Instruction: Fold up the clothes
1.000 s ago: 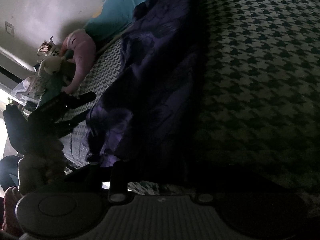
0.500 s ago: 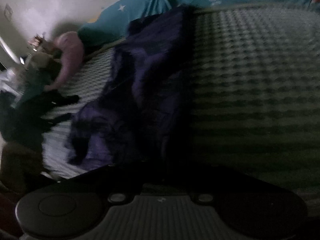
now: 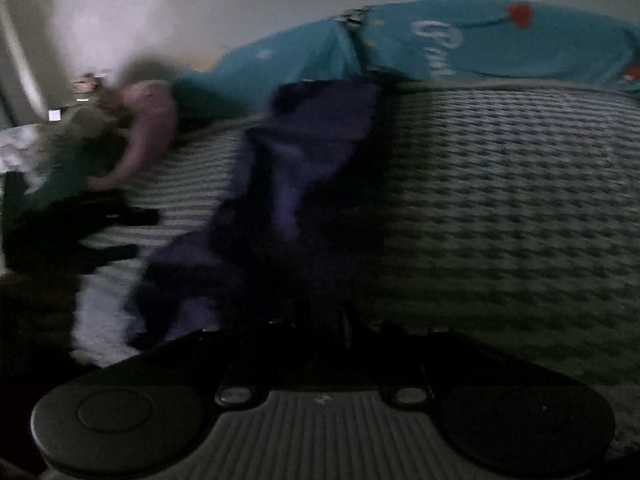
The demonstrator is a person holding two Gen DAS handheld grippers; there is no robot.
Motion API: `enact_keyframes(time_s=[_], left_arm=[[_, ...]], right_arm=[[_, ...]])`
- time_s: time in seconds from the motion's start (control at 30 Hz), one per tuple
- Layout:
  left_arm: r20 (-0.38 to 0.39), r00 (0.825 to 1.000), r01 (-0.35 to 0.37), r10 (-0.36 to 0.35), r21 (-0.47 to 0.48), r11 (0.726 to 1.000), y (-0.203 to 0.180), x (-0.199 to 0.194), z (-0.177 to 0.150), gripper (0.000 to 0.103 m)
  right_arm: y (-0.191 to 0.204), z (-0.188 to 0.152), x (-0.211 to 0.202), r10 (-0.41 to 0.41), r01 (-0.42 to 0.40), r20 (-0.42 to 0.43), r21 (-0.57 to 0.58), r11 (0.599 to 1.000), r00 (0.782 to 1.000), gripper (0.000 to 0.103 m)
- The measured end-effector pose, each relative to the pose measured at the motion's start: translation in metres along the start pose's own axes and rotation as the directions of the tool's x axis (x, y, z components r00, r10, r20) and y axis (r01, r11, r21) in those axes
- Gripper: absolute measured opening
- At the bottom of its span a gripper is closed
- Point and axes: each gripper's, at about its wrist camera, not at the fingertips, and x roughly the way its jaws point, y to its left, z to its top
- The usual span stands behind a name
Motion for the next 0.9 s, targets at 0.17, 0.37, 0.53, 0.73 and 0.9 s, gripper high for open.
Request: enact_keyframes(time_s=[0.17,0.37,0.53,0.73,0.9], left_arm=[[-0.003,1.000,0.011,-0.011,0.002,1.000,0.000,-0.001,0.000,0.077],[-0.009,1.000,-0.001,0.001,0.031,1.000,-0.005,-0.006,0.002,0.087],[0.006,1.000,-0.008,0.008,0.044,0.999,-0.008,-0.018,0.015,0.089],[0.019,1.000,0.012,-0.013,0.057,0.998,-0.007,-0.033,0.029,0.095],[0.025,1.000,0.014,-0.015,0.042,0.999,0.001,-0.034,0.031,0.095]], right_arm=[[0.032,-0.004,0.010,0.111,-0.112,-0.019,-0.122,0.986,0.994,0.017],[0.069,-0.013,0.024,0.195,-0.198,-0.038,-0.237,0.951,0.980,0.020],[0.097,-0.016,0.040,0.228,-0.233,-0.052,-0.307,0.923,0.972,0.024],[0.130,-0.023,0.060,0.232,-0.236,-0.058,-0.404,0.884,0.971,0.026],[0.144,-0.028,0.078,0.193,-0.194,-0.048,-0.456,0.868,0.980,0.026]])
